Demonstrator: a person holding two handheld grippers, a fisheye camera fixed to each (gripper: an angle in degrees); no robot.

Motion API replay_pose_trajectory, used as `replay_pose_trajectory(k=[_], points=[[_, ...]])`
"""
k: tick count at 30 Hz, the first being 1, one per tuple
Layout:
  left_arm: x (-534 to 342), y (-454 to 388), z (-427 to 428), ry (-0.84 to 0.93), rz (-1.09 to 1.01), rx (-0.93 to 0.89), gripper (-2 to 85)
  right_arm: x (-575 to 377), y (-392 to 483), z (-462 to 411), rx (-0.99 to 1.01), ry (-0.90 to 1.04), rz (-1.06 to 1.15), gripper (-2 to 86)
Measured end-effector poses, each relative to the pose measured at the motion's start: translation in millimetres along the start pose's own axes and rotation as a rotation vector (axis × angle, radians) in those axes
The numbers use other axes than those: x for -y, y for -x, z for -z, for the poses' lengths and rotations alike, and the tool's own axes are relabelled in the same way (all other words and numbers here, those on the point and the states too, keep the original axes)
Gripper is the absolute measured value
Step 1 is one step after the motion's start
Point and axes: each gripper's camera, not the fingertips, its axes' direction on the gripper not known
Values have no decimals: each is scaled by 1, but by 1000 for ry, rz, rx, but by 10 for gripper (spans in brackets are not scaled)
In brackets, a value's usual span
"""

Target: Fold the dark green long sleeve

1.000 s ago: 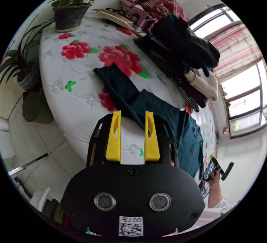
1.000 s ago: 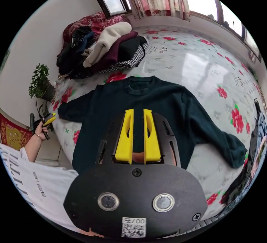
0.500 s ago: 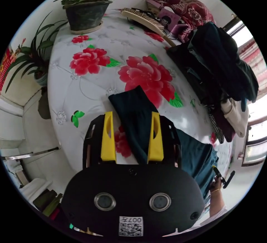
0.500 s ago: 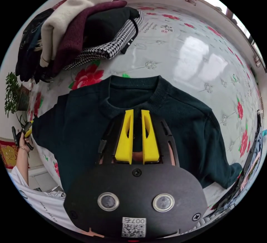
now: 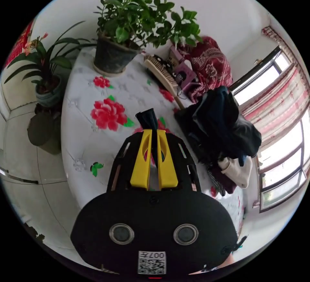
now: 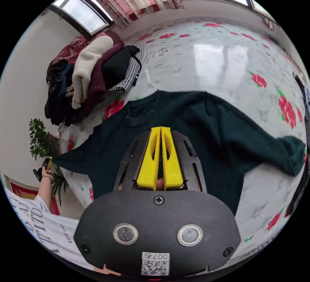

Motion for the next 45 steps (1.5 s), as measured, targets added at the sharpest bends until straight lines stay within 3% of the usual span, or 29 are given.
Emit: replay_pose_trajectory(k=[5,8,12,15,18,19,22,31,35,41,45], points=[[-34,-69,7,-19,-103,-202,3,-65,-43,52,40,-9,-102,-3],[-84,-161,10,21,-340,-350,6,-87,-66,85,63,-41,-151,-3],[-216,-306,21,123,-803,-584,17,-106,-84,121,34,-88,-164,-3],[-332,-368,10,268,-988,-822,35,-120,-97,140,11,-107,-169,-3],[-451,-393,-31,604,-1085,-956,100,-131,-113,149,13,-110,-205,-3],[-492,-393,-45,695,-1148,-900,133,-135,-119,151,22,-115,-224,-2],[-546,-364,-71,733,-1213,-746,134,-139,-131,154,66,-122,-236,0],[-520,-247,-158,731,-1137,-240,120,-98,-124,123,145,-94,-89,32],[-514,-214,-187,750,-1095,-140,118,-60,-78,94,101,0,132,47],[-515,-173,-225,762,-1022,-91,121,-41,-51,36,9,178,146,35],[-513,-156,-247,769,-1019,-85,121,-43,-35,39,-56,157,245,9]])
